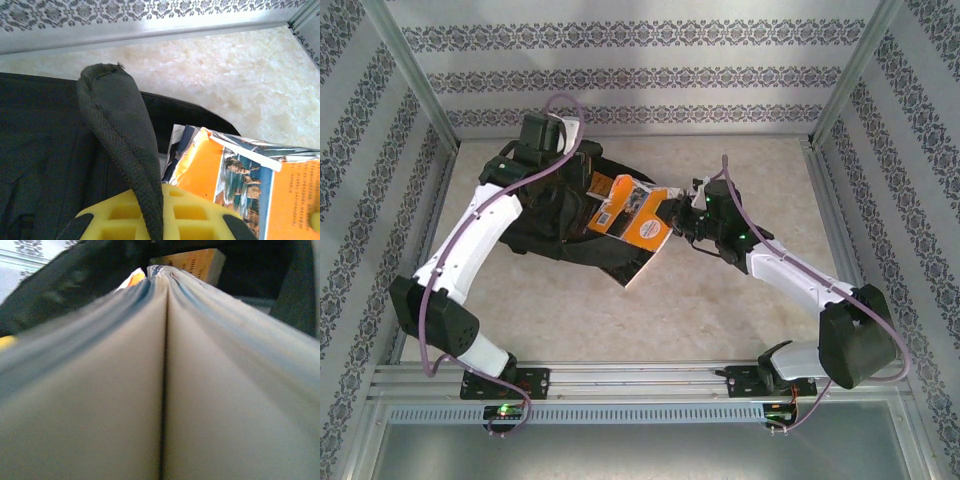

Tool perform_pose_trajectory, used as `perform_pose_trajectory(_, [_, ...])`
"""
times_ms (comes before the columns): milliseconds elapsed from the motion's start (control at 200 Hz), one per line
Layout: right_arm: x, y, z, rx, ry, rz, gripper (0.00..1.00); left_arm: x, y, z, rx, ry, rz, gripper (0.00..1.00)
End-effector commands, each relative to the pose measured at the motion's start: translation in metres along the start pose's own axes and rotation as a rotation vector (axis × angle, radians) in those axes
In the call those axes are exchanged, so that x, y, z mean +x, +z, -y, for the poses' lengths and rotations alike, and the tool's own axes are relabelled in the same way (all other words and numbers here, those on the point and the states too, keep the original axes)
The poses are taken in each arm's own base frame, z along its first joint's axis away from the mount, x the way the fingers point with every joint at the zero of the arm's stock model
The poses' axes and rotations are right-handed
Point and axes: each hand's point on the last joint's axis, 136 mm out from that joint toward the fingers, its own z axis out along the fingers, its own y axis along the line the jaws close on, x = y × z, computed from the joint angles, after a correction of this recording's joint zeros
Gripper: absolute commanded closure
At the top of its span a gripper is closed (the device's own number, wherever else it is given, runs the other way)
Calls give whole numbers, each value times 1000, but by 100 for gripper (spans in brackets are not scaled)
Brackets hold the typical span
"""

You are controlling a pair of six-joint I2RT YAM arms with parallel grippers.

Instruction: Pack the student bag

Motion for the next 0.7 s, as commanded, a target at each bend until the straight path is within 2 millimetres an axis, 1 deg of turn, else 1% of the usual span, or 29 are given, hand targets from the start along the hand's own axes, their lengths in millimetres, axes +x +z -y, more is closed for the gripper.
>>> perform_pose_trajectory(0, [0, 2, -3, -11, -51, 8, 100, -22, -25, 4, 7, 2, 98, 100])
perform_pose_trajectory(95, [0, 7, -2, -12, -49, 0, 100, -24, -31, 6, 17, 2, 111, 100])
perform_pose_trajectory(225, [-1, 15, -15, -63, -32, -15, 100, -22, -28, 8, 29, -9, 101, 100])
perform_pose_trajectory(375, [2, 35, -24, -100, 59, -53, 100, -22, -23, 9, 42, -32, 109, 100])
perform_pose_trajectory(430, [3, 42, -30, -130, 93, -60, 100, -23, -22, 10, 51, -39, 114, 100])
perform_pose_trajectory(560, [6, 58, -42, -159, 108, -70, 100, -26, -22, 13, 69, -50, 123, 100])
perform_pose_trajectory(635, [9, 70, -39, -141, 124, -69, 100, -29, -23, 14, 72, -57, 133, 100])
perform_pose_trajectory(699, [9, 81, -26, -109, 180, -52, 100, -31, -24, 14, 73, -65, 143, 100])
